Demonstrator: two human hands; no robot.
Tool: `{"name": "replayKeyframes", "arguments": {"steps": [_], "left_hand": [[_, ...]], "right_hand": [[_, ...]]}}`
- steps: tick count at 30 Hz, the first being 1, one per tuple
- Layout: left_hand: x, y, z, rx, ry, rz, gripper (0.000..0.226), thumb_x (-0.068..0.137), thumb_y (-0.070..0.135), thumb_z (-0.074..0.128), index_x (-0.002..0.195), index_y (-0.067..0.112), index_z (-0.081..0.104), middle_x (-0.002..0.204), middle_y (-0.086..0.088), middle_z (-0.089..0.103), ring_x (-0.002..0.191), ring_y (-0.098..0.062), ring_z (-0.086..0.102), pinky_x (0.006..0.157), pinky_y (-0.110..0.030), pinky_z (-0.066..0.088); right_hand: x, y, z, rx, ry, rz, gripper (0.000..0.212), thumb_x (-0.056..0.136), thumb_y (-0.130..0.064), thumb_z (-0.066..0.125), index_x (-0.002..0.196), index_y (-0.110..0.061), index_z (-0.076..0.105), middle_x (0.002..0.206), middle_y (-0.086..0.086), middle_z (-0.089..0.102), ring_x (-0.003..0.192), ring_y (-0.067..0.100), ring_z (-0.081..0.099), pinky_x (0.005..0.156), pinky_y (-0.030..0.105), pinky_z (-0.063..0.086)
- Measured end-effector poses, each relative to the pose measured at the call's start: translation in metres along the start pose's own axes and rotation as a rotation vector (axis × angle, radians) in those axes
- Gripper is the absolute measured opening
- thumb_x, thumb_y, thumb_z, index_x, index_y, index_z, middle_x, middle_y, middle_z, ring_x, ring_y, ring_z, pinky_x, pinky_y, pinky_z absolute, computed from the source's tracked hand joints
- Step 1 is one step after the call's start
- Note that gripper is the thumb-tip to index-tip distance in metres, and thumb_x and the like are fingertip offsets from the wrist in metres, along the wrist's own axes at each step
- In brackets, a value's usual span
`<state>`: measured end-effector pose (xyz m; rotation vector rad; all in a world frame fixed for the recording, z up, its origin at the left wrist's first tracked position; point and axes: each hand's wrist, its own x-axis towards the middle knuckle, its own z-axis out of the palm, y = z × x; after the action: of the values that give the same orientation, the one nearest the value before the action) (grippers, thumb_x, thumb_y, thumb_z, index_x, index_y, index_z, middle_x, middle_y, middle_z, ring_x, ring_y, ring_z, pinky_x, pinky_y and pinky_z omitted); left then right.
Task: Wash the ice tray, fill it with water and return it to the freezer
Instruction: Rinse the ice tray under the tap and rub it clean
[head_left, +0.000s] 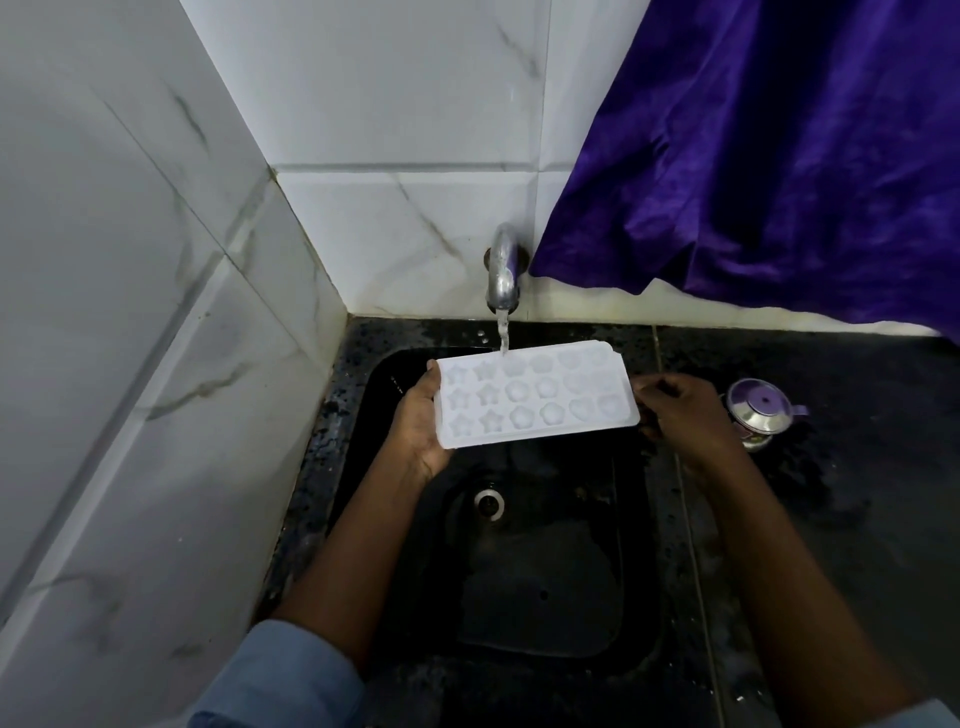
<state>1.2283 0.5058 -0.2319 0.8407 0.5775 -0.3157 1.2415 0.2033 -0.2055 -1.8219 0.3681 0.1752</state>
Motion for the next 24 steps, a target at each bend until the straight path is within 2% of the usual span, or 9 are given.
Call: {"name": "replayKeyframes", "arguments": {"steps": [2, 6, 10, 15, 21, 24], "left_hand": [[0.003, -0.005, 0.007, -0.009, -0.021, -0.003, 0.063, 0.111, 0.057, 0.041, 0.129, 0.006, 0.072, 0.13, -0.022, 0.075, 0.109, -0.038, 0.078, 0.077, -0.051, 0.067], [0.007, -0.015, 0.018, -0.023, -0.05, -0.008, 0.063, 0.111, 0.058, 0.041, 0.128, 0.006, 0.073, 0.129, -0.022, 0.076, 0.11, -0.039, 0.078, 0.078, -0.051, 0.067], [0.013, -0.021, 0.03, 0.013, -0.039, -0.01, 0.064, 0.111, 0.059, 0.04, 0.135, 0.007, 0.07, 0.13, -0.021, 0.075, 0.115, -0.039, 0.076, 0.084, -0.051, 0.066], [0.019, -0.02, 0.042, 0.059, -0.014, -0.007, 0.064, 0.112, 0.058, 0.04, 0.139, 0.008, 0.067, 0.131, -0.019, 0.076, 0.117, -0.039, 0.075, 0.087, -0.052, 0.063], [0.024, -0.004, 0.042, 0.054, -0.017, 0.019, 0.065, 0.112, 0.057, 0.039, 0.139, 0.006, 0.067, 0.132, -0.021, 0.075, 0.117, -0.04, 0.075, 0.088, -0.052, 0.063], [0.026, 0.009, 0.035, 0.045, -0.001, 0.033, 0.065, 0.114, 0.055, 0.037, 0.141, 0.004, 0.065, 0.13, -0.021, 0.075, 0.114, -0.039, 0.076, 0.09, -0.052, 0.062]], "right_hand": [[0.002, 0.001, -0.006, 0.007, 0.018, 0.0, 0.022, 0.101, -0.01, 0.064, 0.086, -0.021, 0.076, 0.082, 0.001, 0.077, 0.068, 0.013, 0.07, 0.066, 0.032, 0.055], [0.006, 0.005, -0.017, -0.014, 0.069, -0.01, 0.016, 0.1, -0.009, 0.064, 0.094, -0.015, 0.078, 0.089, 0.003, 0.078, 0.072, 0.012, 0.071, 0.067, 0.032, 0.058], [0.012, 0.004, -0.025, -0.059, 0.103, -0.027, 0.016, 0.1, -0.01, 0.062, 0.099, -0.015, 0.077, 0.098, 0.009, 0.077, 0.091, 0.024, 0.07, 0.084, 0.044, 0.058], [0.017, 0.0, -0.029, -0.055, 0.138, -0.014, 0.015, 0.1, -0.012, 0.062, 0.098, -0.015, 0.077, 0.103, 0.014, 0.076, 0.088, 0.023, 0.066, 0.078, 0.035, 0.05], [0.027, -0.009, -0.018, -0.044, 0.122, -0.012, 0.015, 0.1, -0.015, 0.063, 0.103, -0.015, 0.078, 0.103, 0.007, 0.076, 0.094, 0.023, 0.069, 0.084, 0.037, 0.055], [0.033, -0.016, -0.005, -0.017, 0.099, -0.031, 0.016, 0.1, -0.012, 0.063, 0.105, -0.011, 0.078, 0.102, 0.008, 0.076, 0.091, 0.02, 0.068, 0.085, 0.037, 0.056]]}}
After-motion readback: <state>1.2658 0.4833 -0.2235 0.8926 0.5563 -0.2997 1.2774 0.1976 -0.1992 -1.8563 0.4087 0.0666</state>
